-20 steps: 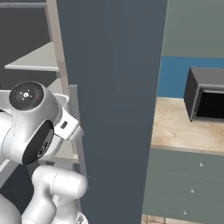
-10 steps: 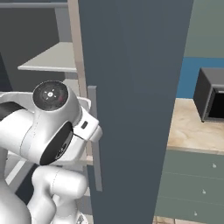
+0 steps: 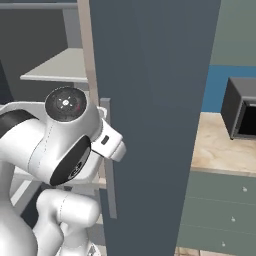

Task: Take the avocado and garlic out of the freezer and place them in the tupperware container on the counter. Then put the tupperware containing the vegetables back in the freezer.

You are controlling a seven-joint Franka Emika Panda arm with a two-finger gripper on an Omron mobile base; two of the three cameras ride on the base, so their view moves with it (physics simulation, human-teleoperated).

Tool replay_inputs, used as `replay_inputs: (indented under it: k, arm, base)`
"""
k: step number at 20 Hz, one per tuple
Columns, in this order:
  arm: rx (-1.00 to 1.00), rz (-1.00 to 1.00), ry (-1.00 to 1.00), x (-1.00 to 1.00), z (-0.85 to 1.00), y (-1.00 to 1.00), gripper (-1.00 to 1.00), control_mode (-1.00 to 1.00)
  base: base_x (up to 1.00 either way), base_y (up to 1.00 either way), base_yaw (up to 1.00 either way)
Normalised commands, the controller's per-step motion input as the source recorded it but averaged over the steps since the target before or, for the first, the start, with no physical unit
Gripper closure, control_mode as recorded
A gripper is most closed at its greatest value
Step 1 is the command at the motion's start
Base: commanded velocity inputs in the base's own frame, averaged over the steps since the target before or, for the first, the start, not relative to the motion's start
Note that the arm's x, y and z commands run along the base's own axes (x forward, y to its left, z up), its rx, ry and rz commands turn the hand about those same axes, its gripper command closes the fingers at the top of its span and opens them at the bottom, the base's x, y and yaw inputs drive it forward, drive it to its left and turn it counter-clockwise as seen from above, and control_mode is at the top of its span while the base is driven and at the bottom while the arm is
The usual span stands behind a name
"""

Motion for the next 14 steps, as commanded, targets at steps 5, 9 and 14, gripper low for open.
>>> replay_inputs:
  k: [5,9,14]
  arm:
    - [0.0,-0.07,0.0,0.0,0.47,-0.3,1.0,-1.0]
    - [0.0,-0.09,0.0,-0.14,0.46,-0.32,1.0,-1.0]
    - [0.05,-0.18,0.0,-0.54,0.4,-0.03,1.0,-1.0]
  base:
    - [0.0,0.0,0.0]
    - [0.0,0.0,0.0]
    - [0.0,0.0,0.0]
